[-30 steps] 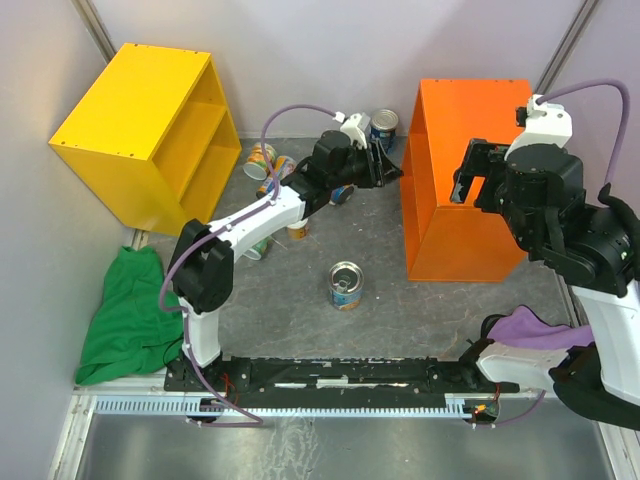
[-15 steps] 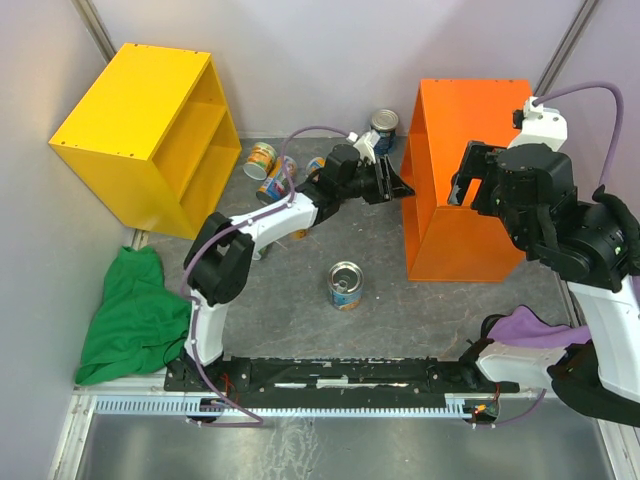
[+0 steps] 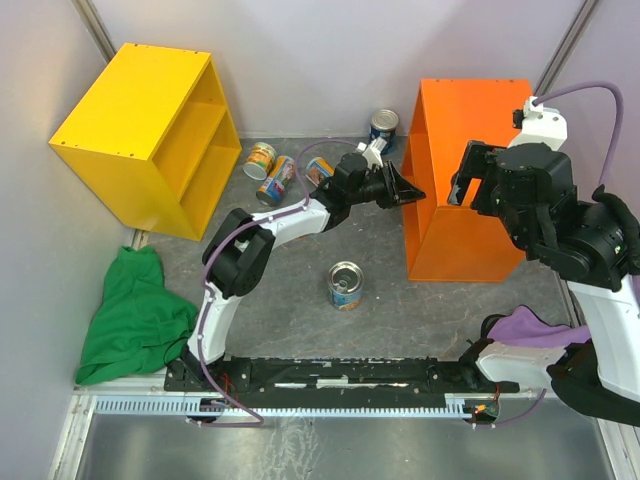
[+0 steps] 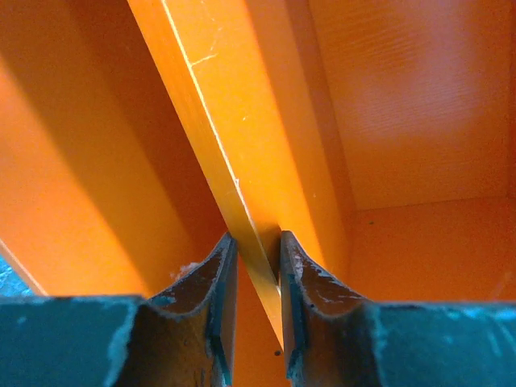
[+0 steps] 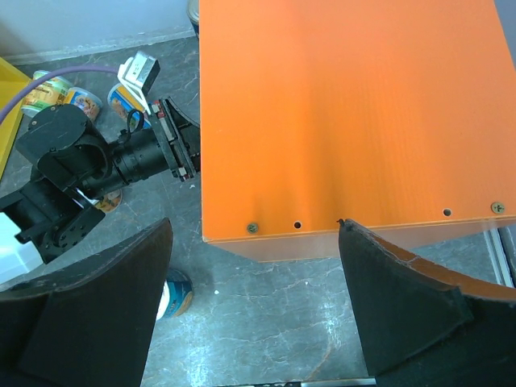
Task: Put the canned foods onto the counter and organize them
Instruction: Move the counter to the center of the board.
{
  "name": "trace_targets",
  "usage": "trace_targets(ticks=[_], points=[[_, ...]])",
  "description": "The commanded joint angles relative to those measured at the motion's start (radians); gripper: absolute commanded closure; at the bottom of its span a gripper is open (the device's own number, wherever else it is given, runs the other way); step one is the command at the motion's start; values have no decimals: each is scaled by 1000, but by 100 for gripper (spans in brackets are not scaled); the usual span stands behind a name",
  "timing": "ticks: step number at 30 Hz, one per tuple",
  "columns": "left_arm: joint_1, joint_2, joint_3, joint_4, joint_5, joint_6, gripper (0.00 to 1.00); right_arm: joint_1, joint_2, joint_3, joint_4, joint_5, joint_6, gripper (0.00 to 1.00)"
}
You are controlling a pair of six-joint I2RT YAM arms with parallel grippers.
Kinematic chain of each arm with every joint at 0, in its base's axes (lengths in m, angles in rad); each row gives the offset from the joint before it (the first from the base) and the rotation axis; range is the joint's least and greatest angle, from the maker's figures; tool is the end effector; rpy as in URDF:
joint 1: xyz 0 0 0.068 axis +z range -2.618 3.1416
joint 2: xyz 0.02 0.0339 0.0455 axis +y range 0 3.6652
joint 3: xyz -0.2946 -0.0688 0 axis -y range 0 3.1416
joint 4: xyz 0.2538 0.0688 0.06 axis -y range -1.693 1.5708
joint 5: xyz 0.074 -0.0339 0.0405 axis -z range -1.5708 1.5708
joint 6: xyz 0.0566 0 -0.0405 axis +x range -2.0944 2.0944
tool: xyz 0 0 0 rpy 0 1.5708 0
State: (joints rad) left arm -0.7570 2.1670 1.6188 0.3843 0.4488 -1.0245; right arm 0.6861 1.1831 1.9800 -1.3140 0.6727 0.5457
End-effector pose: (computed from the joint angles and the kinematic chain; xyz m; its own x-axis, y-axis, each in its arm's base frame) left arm 0.3877 -0.4001 0.2558 -0.8562 -0.2502 -0.4521 0.3818 0.2833 -0.8798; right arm 0.1352 0.0651 0.5512 -0.3666 0.2245 -0.9029 0.1332 0.9731 0.1879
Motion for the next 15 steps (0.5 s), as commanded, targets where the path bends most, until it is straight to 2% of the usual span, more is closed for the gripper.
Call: trace_targets(ticks=[1,4,15], points=[[-9,58,65,141,38,-115,79,-1,2,34,23,6,-6,9],[-20,89,89,166,43,-145,85,-1,7,38,28,9,-13,9],[-53,197,208,168,44,-193,88,-2,12,46,39,20,-28,9]])
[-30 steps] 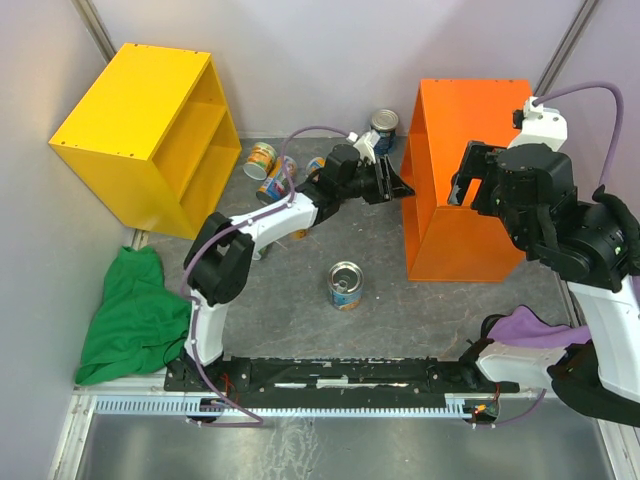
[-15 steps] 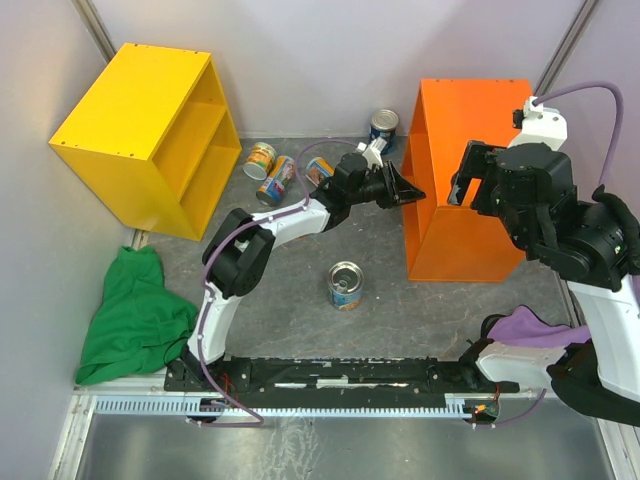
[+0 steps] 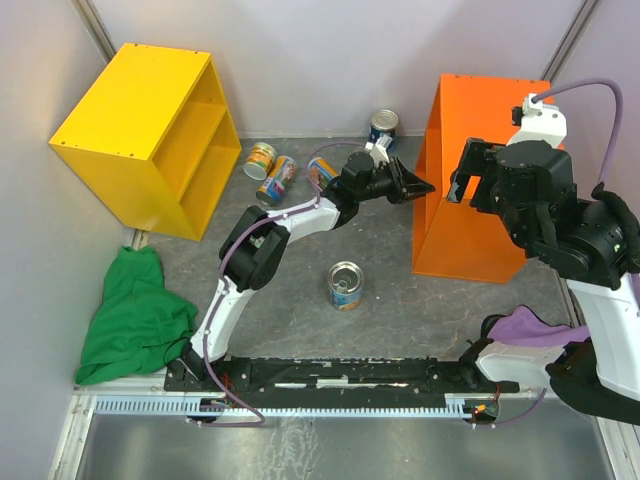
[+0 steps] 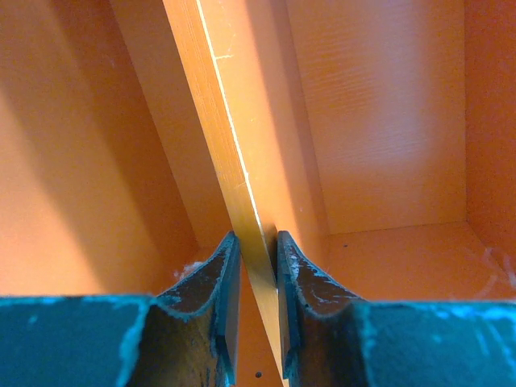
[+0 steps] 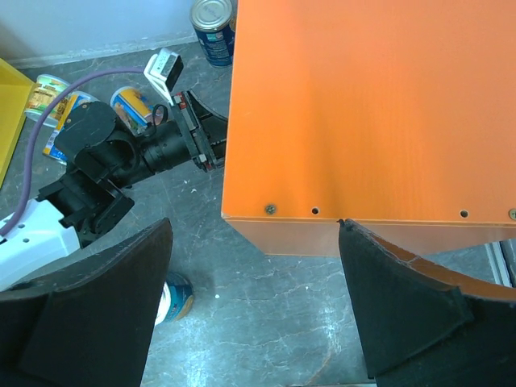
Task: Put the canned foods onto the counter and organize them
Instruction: Move the counter to the center of the board.
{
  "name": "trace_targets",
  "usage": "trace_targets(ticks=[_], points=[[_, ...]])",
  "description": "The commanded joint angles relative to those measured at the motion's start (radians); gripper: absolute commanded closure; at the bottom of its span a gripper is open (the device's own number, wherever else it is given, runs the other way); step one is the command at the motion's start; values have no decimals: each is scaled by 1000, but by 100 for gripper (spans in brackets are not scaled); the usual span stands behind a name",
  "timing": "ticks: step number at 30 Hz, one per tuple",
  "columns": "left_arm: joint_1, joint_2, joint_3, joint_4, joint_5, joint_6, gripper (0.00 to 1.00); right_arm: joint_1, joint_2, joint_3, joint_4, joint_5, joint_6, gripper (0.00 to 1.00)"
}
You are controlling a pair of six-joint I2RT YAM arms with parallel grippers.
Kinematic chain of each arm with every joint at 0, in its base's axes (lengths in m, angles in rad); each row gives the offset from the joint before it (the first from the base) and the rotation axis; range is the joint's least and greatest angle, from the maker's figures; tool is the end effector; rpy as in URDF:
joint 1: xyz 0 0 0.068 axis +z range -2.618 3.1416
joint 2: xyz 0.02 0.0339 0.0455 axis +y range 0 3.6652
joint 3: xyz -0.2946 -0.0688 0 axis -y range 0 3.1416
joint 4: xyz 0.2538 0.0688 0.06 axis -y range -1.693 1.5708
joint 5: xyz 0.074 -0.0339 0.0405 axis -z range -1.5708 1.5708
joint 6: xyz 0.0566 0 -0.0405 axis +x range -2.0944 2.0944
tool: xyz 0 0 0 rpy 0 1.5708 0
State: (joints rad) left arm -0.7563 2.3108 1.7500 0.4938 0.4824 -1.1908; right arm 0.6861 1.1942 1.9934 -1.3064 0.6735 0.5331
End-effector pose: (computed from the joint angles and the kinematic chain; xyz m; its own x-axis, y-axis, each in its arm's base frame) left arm 0.4107 -0.4235 0.2386 -0.8953 -0.2864 -0.3412 0.3051 0.1639 -0.9381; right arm 0.1376 0.0671 0.5538 -0.3610 0.2179 -0.9068 0.1278 0.9747 0.1833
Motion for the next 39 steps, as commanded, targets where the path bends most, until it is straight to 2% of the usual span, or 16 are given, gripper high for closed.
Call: trace_targets(ticks=[1,19,29,39], points=[[-56,62,87,58,10,-33,88,-2,3,32,32,22,-17,8],[-154,140,184,22,-46,-90,88,-1,56,49,74,20,-56,8],[-195,118,128,18,-86,-83,89,-1,91,38,110,-14,-61,8],[-264,132,126,48,-175,-149,89,-1,81,-4,125,-33,-45,8]])
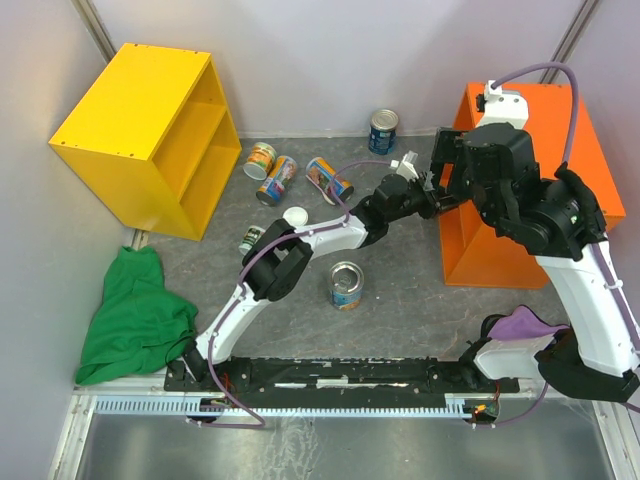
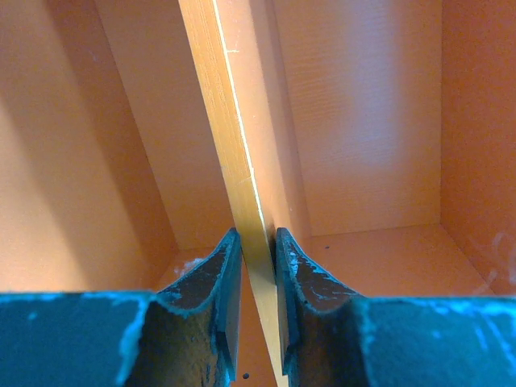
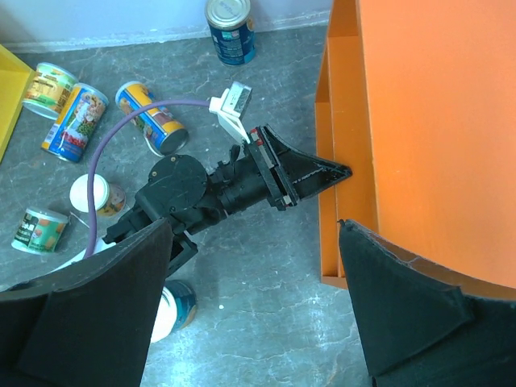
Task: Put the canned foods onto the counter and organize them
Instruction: Move the counter to the center of the board.
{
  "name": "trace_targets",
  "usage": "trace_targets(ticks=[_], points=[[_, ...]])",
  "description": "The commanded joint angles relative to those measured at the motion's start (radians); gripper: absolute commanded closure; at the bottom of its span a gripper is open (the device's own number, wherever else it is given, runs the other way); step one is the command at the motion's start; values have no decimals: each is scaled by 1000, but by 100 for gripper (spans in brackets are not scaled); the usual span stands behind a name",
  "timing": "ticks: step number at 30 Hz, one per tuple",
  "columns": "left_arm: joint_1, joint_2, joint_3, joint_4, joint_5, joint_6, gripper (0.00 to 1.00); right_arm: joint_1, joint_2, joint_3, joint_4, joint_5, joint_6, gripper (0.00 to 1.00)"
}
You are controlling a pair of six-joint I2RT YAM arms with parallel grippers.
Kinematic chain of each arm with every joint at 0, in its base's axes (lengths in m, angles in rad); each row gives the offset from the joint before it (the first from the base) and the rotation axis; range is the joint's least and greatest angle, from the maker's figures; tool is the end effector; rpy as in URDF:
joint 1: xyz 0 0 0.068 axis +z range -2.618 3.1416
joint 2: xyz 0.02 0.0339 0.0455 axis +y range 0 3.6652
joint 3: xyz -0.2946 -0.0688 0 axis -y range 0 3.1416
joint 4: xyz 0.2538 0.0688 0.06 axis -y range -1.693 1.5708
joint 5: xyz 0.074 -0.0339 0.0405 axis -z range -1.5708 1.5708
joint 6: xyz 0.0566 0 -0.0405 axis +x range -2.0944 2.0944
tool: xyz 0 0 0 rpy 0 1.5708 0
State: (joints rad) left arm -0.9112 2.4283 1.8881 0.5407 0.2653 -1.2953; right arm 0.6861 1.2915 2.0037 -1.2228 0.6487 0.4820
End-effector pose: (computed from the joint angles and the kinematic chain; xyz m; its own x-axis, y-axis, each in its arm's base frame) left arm 0.3682 -0.4990 0.2273 -0.8884 -0.3698 -0.2722 0.2514 0.1041 -0.9623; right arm 0.1730 0.0975 0.5498 -0.3800 0.1663 -0.9099 0.0893 0.9857 0.1428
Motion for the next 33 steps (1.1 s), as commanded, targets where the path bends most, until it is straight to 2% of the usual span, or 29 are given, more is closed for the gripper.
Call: trace_targets(ticks=[1,11,13,15,16,17,18,19,27,33], points=[[-114,20,-6,4,36,-53,89,-2,-19,-19,42,-9,8,8],[-140,40,31,6,-16,-63,87,-1,-40,-44,38,-23,13,9],[-140,34,27,7,-15,-57,84,-1,-39,-50,40,-31,15,9],[-135,12,9,-4,-16,-44,75,-2,-37,-55,46,-42,15,9],[-127,-6,-11,-10,-18,-33,60,-2,-35,-55,48,-48,15,9],[-119,-30,-40,-13,-23,-20,30,-2,-33,-54,50,-52,13,9],[-112,-57,-75,-14,-30,-6,5,-1,-31,-51,52,-55,10,9],[-103,-91,-112,-12,-37,5,0,-1,-28,-47,55,-56,7,9],[-20,-385,-462,-7,-107,94,1,1,22,-37,103,-93,-18,8],[33,-651,-689,-143,-189,218,1,1,93,-58,186,-122,-22,8]])
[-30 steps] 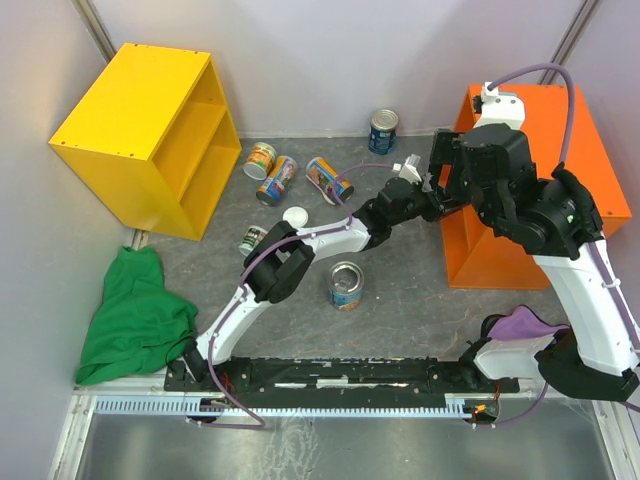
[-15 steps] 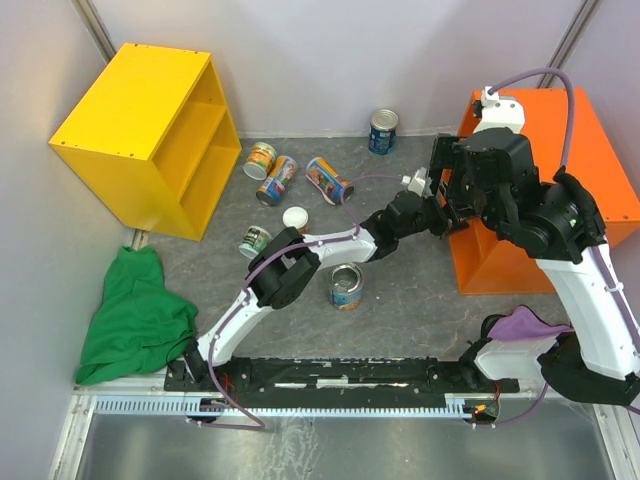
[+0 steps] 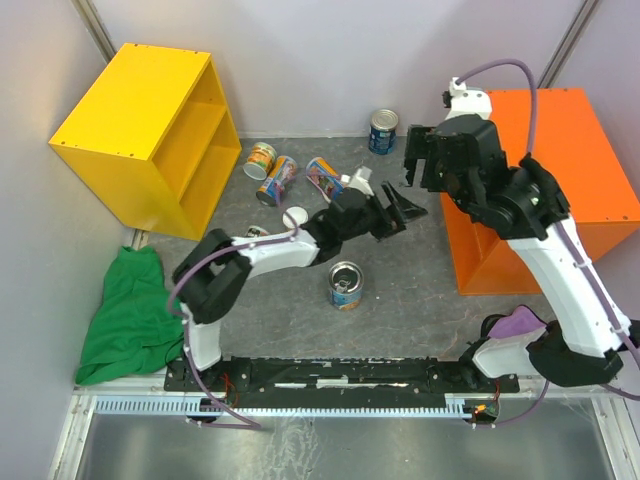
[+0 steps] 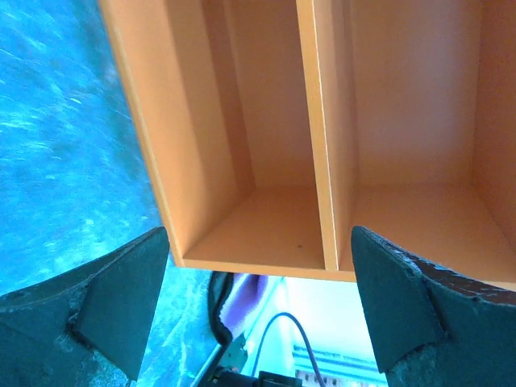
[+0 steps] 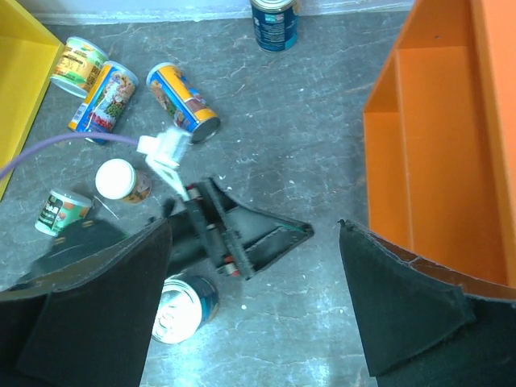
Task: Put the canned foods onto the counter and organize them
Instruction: Move the counter to the center of the board, then pick up the canned food from the center of the board.
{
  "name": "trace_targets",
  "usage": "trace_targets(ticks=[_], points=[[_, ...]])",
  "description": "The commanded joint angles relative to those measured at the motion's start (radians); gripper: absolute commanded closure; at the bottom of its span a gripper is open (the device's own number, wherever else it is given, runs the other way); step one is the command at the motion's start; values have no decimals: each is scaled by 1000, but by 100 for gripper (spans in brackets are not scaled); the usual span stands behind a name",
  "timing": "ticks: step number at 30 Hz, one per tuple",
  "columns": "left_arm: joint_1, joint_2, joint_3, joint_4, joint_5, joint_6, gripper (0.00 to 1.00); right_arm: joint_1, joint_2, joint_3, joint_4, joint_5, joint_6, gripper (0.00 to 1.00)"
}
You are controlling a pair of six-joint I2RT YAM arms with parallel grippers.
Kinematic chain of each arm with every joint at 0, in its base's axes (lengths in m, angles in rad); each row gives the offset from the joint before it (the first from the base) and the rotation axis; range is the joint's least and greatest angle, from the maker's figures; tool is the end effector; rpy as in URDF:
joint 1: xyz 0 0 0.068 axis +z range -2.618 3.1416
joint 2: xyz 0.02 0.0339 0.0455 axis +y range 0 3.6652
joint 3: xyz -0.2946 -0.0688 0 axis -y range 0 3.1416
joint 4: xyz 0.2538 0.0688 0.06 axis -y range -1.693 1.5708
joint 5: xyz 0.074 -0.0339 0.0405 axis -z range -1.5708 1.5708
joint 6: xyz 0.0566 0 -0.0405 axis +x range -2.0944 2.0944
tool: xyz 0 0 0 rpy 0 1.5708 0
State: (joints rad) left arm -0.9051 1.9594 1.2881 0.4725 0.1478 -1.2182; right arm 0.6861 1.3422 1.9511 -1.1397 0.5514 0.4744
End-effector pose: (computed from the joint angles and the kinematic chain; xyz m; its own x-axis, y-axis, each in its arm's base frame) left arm 0.2992 -0.3945 0.2496 -0.8559 -0.4131 -0.3112 0.1850 0.3175 -0.9300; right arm 0.1987 0.1244 0.5330 -0.4352 0.1465 -0.8883 0.0098 0.9874 0.1580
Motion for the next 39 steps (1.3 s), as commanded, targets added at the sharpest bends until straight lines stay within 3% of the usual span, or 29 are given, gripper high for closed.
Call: trace_targets(ticks=[1,8,12,20,27,39], points=[[31,-228,-116,-107,-87,167,1,1,63,0,113,-24,-16,8],[67,-508,-311,-268,-176,251,1,1,298,122,154,16,-30,5],[71,-625,-343,-364,-224,359,1,-13,446,199,202,62,-40,1],[72,-823,-365,-487,-303,494,1,-117,793,423,248,9,-52,1],[113,-913,-449,-413,-313,555,1,-220,1019,612,335,-35,-93,1],[169,-901,-563,-159,-207,607,1,-308,1215,669,574,-88,-155,1]])
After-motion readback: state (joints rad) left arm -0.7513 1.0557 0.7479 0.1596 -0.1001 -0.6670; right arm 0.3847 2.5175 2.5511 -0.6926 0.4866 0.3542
